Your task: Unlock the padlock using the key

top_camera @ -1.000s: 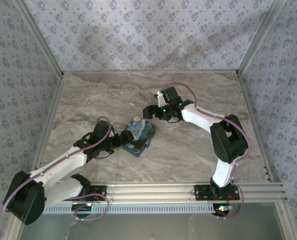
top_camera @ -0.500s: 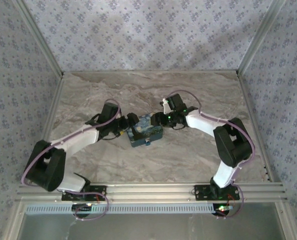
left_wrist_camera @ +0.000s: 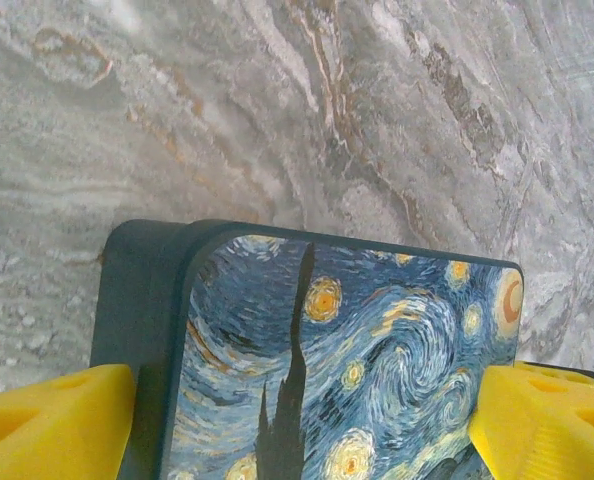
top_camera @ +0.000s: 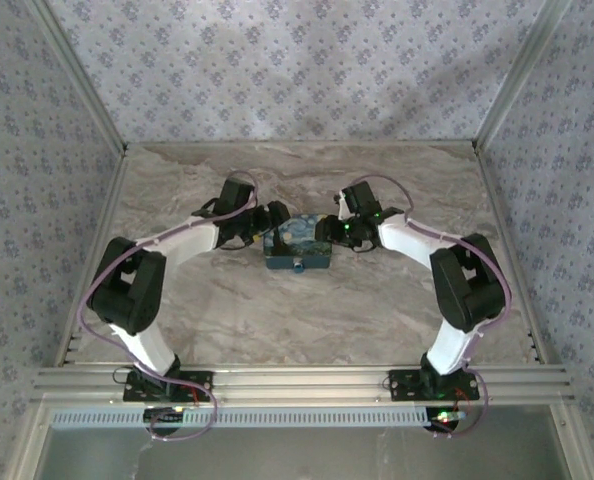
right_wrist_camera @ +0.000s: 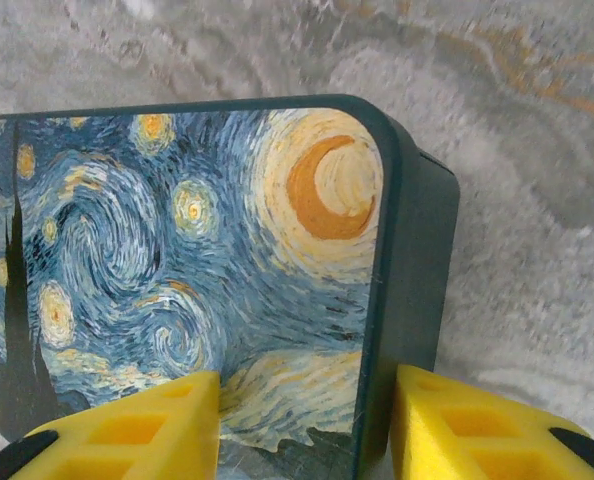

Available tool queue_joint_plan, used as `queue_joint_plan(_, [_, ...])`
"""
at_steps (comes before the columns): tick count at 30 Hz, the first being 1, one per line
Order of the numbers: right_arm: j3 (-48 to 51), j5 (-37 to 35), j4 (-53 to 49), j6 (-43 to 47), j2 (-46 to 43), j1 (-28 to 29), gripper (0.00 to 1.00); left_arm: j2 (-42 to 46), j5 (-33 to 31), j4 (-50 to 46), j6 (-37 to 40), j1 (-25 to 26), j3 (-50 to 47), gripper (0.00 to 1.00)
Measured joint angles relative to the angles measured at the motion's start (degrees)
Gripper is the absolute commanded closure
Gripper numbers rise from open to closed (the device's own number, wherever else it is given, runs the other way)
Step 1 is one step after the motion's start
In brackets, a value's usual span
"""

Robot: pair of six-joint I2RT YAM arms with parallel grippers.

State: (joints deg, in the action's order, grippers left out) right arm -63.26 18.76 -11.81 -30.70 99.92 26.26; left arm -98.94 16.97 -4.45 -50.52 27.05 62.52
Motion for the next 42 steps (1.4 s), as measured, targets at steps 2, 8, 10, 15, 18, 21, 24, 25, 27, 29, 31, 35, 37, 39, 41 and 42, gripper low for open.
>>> queue_joint_plan(2, [-0.8, 0.0, 0.1, 0.0, 0.8, -0.4, 0.53, -0.9, 0.0, -0.1, 0.5, -0.3, 1.2, 0.12])
queue_joint_plan(8, [-1.9, 0.0, 0.4, -0.2, 1.9, -0.9, 0.47, -2.4, 0.9, -0.5, 1.2, -1.2, 3.0, 0.12])
queue_joint_plan(10, [-1.9, -0.2, 0.4, -0.3, 1.8, -0.9, 0.41, -2.4, 1.4, -0.9, 1.5, -1.5, 3.2, 0.12])
queue_joint_plan(15, [0.1, -3.7, -1.9, -0.1, -1.8, -1.8, 0.38, -0.5, 1.6, -2.0, 2.6, -2.6, 2.4, 0.12])
queue_joint_plan(18, [1.4, -7.1, -5.2, 0.5, -6.3, -2.9, 0.41, 4.4, 0.7, -3.5, 3.8, -3.3, -0.2, 0.12])
queue_joint_plan(21, [2.1, -10.3, -8.3, 1.6, -9.7, -3.8, 0.46, 10.4, 0.0, -4.5, 4.5, -3.5, -3.5, 0.12])
queue_joint_plan(24, [3.5, -13.5, -10.6, 2.5, -10.7, -4.0, 0.51, 16.0, -0.3, -4.8, 4.9, -3.0, -7.3, 0.12])
queue_joint_plan(25, [4.0, -14.2, -11.1, 2.7, -10.6, -4.0, 0.52, 17.3, -0.4, -4.8, 5.0, -2.9, -8.3, 0.12])
queue_joint_plan(27, [5.1, -15.5, -12.3, 3.1, -10.1, -4.0, 0.53, 20.1, -0.7, -5.0, 5.1, -1.9, -11.0, 0.12])
queue_joint_plan(29, [5.7, -16.5, -13.0, 3.3, -9.2, -4.0, 0.54, 22.1, -0.9, -5.1, 5.1, -0.3, -13.1, 0.12])
queue_joint_plan(31, [6.0, -17.1, -13.3, 3.6, -8.2, -3.8, 0.55, 23.7, -1.1, -5.6, 5.1, 1.7, -14.8, 0.12])
queue_joint_plan(35, [6.3, -18.2, -13.4, 3.8, -6.4, -3.3, 0.56, 26.5, -1.2, -6.1, 5.0, 6.4, -18.2, 0.12])
queue_joint_plan(37, [6.3, -18.4, -13.4, 3.8, -5.6, -3.1, 0.57, 27.6, -1.4, -6.1, 4.9, 8.2, -19.9, 0.12])
queue_joint_plan(39, [6.3, -18.6, -13.4, 4.1, -5.0, -2.9, 0.58, 28.4, -2.0, -6.3, 4.6, 9.5, -21.2, 0.12])
queue_joint_plan(41, [6.2, -18.6, -13.4, 4.3, -4.4, -2.9, 0.61, 28.8, -2.5, -6.3, 4.4, 10.1, -21.9, 0.12])
queue_joint_plan(42, [6.2, -18.6, -13.4, 4.3, -4.1, -2.9, 0.61, 28.9, -2.8, -6.3, 4.3, 10.3, -22.0, 0.12])
